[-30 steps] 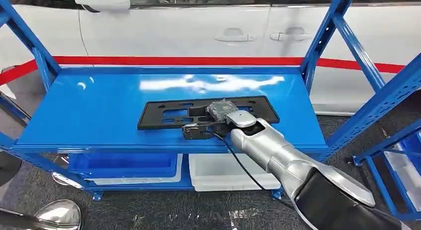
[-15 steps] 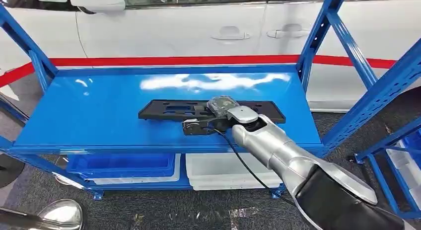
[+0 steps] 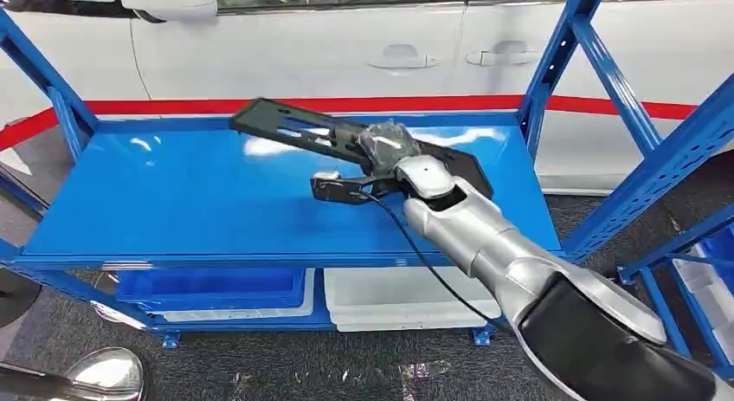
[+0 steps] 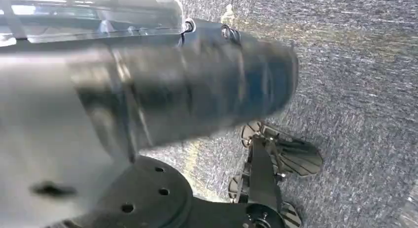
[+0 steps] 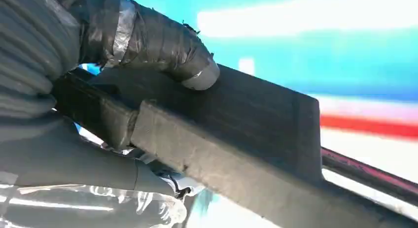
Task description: Take the parts from the cabinet and place them on the table.
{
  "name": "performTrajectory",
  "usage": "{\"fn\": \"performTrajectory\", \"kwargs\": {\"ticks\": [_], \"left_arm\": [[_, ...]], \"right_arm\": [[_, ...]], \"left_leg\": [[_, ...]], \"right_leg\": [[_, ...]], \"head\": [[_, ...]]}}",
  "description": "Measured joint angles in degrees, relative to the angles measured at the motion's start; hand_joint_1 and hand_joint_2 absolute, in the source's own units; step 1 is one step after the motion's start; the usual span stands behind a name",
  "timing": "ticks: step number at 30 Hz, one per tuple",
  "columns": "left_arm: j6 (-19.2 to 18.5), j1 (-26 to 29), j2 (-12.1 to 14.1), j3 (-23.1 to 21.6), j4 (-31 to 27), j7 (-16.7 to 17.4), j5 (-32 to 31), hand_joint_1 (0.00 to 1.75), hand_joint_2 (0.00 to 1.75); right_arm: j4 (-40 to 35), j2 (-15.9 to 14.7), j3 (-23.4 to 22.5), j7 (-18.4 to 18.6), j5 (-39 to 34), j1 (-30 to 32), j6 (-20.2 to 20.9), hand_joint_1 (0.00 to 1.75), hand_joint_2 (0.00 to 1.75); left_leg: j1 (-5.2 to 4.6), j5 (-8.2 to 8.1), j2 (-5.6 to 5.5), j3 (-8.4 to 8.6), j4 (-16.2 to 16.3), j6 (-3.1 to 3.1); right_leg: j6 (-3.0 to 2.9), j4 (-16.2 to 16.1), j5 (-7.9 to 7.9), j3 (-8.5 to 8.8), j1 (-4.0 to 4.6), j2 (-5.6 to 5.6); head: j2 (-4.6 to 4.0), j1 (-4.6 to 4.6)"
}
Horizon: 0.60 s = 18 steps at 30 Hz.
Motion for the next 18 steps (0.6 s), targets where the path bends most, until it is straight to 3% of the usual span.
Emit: {"fn": "performTrajectory", "kwargs": {"ticks": [4,9,18], "left_arm": [[-0.94,0.00,0.00,0.00,0.00,-0.28,-0.13,0.00,1.75],[-1.81,0.00,0.02,0.00,0.00,-0.74,0.02,0.00,1.75],[-2.58,0.04,0.18,0.00,0.00,-0.24,0.09,0.00,1.75]], "right_arm": [[-5.31,-0.20,0.02,0.00,5.86,-5.28,0.21,1.75,1.75],[-15.14,-0.70,0.28,-1.05,9.32,-11.08,5.03,1.75,1.75],[-28.54,-1.90,2.60,-1.88,8.84,-12.83,9.46,1.75,1.75]], "left_leg": [[0.01,0.00,0.00,-0.04,-0.01,0.00],[0.03,-0.04,0.00,-0.03,-0.02,-0.06],[0.03,-0.08,0.03,-0.02,-0.02,-0.12]], "right_leg": [[-0.02,0.00,0.01,-0.06,0.00,0.00],[-0.08,0.00,-0.04,-0.07,0.02,0.00],[-0.08,-0.01,-0.04,-0.05,0.07,0.02]], "head": [[0.00,-0.02],[0.00,-0.02],[0.00,0.00]]}}
